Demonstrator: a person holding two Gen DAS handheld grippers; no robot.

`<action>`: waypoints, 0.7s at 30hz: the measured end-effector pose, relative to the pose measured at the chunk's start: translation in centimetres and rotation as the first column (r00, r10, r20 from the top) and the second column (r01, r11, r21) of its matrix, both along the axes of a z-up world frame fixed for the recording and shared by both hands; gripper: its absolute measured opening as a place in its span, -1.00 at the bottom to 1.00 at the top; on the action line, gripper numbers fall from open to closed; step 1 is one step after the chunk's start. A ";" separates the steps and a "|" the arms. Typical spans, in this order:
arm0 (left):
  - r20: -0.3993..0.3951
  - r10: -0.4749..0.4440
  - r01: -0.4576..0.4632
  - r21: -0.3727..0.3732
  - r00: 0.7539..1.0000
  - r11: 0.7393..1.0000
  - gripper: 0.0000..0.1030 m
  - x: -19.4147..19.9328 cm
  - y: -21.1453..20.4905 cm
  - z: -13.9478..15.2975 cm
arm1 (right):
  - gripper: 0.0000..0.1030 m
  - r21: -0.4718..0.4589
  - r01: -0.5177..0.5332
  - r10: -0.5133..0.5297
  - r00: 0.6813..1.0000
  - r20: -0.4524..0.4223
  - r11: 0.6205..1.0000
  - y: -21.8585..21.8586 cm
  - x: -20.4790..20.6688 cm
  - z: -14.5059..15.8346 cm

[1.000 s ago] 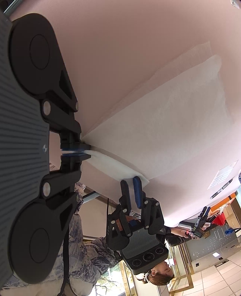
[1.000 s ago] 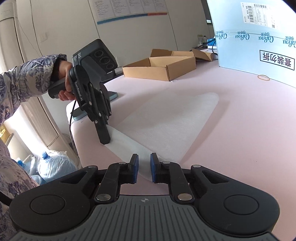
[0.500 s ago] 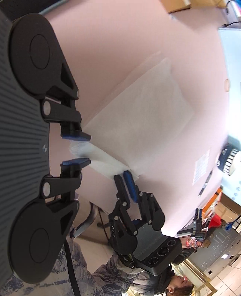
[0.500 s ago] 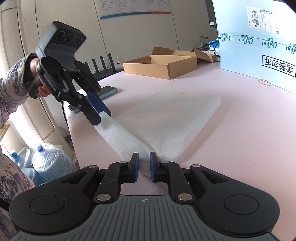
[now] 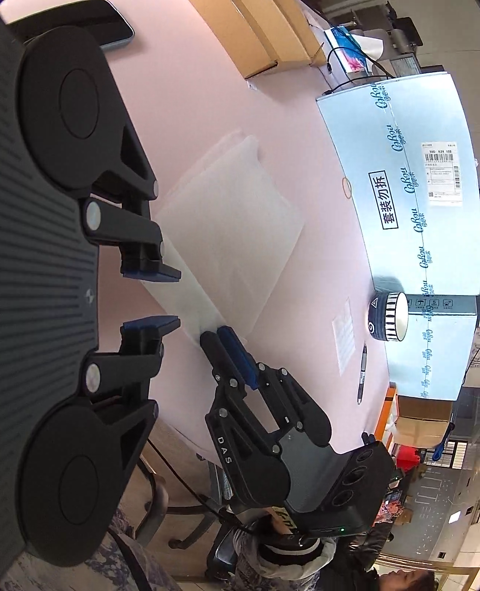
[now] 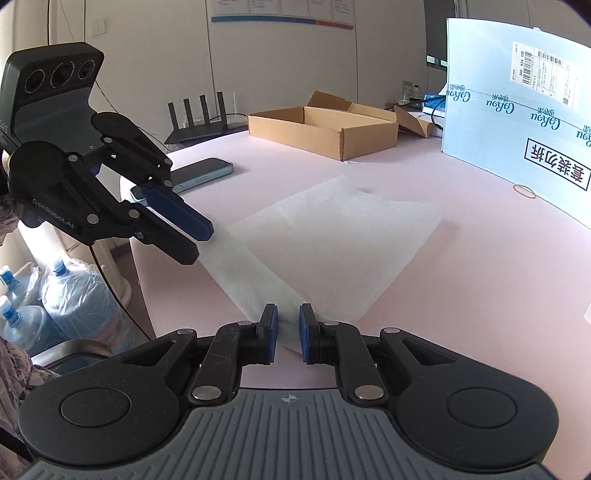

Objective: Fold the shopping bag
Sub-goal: 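Open both tools and release the folded bag onto the table, then pinch the bag edge with the right tool and lift it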

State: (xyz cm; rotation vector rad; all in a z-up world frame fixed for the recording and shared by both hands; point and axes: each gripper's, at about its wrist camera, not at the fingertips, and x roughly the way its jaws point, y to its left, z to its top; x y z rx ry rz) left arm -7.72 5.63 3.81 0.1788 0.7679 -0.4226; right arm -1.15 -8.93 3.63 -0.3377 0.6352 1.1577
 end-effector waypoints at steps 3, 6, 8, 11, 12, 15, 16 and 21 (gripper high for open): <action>-0.006 0.003 -0.003 0.001 1.000 1.000 -0.66 1.0 -0.3 -0.8 | -0.79 0.008 0.003 -0.003 1.000 0.013 1.000 -0.1 -0.1 -0.1; -0.013 0.005 -0.005 0.001 1.000 1.000 -0.63 1.9 -0.6 -1.6 | -0.78 0.004 -0.003 0.003 0.999 0.038 1.000 0.0 -0.3 -0.1; -0.028 0.005 -0.005 -0.006 1.000 1.000 -0.63 2.5 -0.4 -1.8 | -0.77 0.011 0.000 -0.001 0.996 0.088 1.000 -0.1 -1.1 -0.3; -0.049 -0.018 0.017 -0.019 0.999 1.000 -0.62 2.9 0.2 -1.8 | -0.76 -0.002 -0.023 0.023 0.971 0.236 1.000 -0.2 -3.1 -0.7; -0.059 -0.025 0.024 -0.022 0.998 0.999 -0.62 3.0 0.4 -1.7 | -0.76 -0.019 -0.039 0.043 0.955 0.295 0.999 -0.4 -3.8 -0.6; -0.107 -0.048 0.044 -0.039 0.993 0.998 -0.62 3.9 1.0 -1.5 | -0.75 -0.119 -0.087 0.134 0.867 0.480 0.989 -1.0 -5.9 -0.5; -0.124 -0.055 0.050 -0.049 0.991 0.998 -0.62 4.2 1.3 -1.5 | -0.68 -0.163 -0.095 0.168 0.833 0.527 0.982 -1.2 -6.5 -0.6; -0.206 -0.078 0.053 -0.124 0.975 0.991 -0.63 5.6 2.7 -1.3 | -0.49 -0.451 -0.096 0.431 0.521 0.737 0.888 -2.5 -9.8 -3.2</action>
